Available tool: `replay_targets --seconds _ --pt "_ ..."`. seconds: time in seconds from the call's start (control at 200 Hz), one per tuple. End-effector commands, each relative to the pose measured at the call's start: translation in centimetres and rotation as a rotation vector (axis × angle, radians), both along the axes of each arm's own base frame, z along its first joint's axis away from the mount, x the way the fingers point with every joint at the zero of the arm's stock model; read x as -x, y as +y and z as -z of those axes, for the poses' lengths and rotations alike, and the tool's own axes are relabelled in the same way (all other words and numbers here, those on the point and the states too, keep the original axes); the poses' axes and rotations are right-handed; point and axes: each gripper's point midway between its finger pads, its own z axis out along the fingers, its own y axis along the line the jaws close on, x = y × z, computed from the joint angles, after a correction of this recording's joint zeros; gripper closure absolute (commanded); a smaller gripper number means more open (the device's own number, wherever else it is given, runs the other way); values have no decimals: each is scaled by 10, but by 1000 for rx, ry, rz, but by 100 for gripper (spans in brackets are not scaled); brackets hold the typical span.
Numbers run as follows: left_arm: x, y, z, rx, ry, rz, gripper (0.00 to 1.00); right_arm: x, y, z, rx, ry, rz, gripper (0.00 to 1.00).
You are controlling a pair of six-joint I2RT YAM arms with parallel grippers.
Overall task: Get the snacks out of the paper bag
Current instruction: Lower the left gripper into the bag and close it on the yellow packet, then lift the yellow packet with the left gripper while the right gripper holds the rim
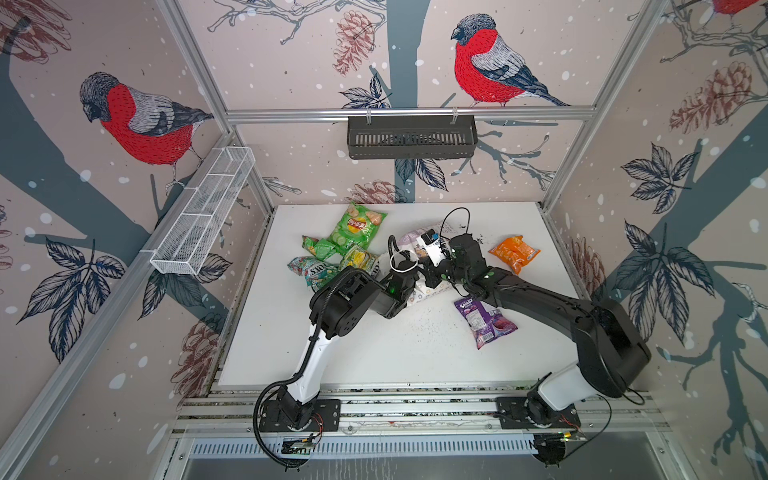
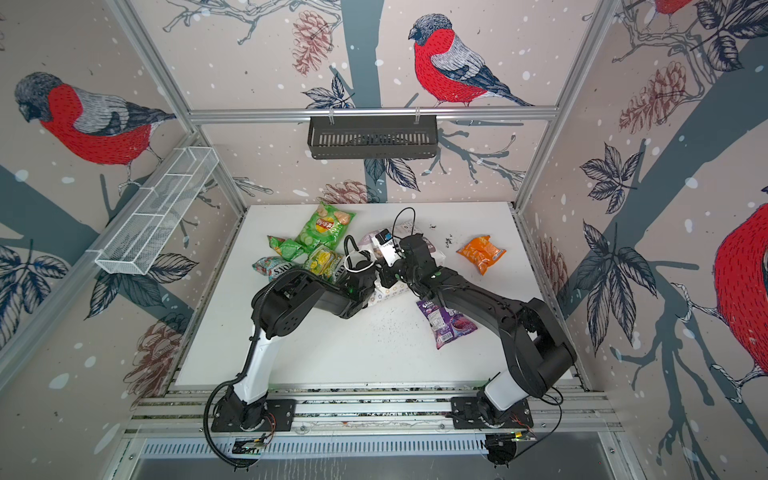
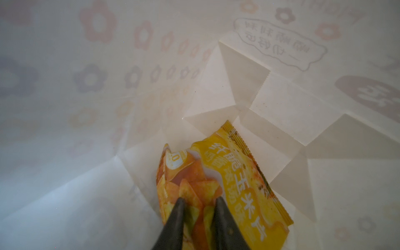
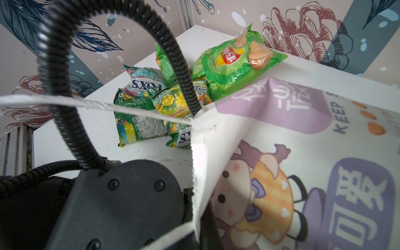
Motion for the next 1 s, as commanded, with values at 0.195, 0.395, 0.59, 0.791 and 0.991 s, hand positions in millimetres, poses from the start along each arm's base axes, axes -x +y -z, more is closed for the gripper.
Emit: replay_targets --seconds 0.195,0.395,0.59,0.791,0.991 --pt "-1 -11 -13 34 -23 32 100 11 -9 -4 -37 25 -35 100" --pt "10 10 -35 21 -57 -15 100 6 -37 3 -4 25 32 100" --pt "24 33 -55 23 -57 -33 100 5 -62 9 10 34 85 100" --pt "33 42 -60 40 -33 -31 100 4 -68 5 -2 36 103 100" --pt "37 56 -69 96 -11 -31 100 -4 -69 2 -8 48 142 100"
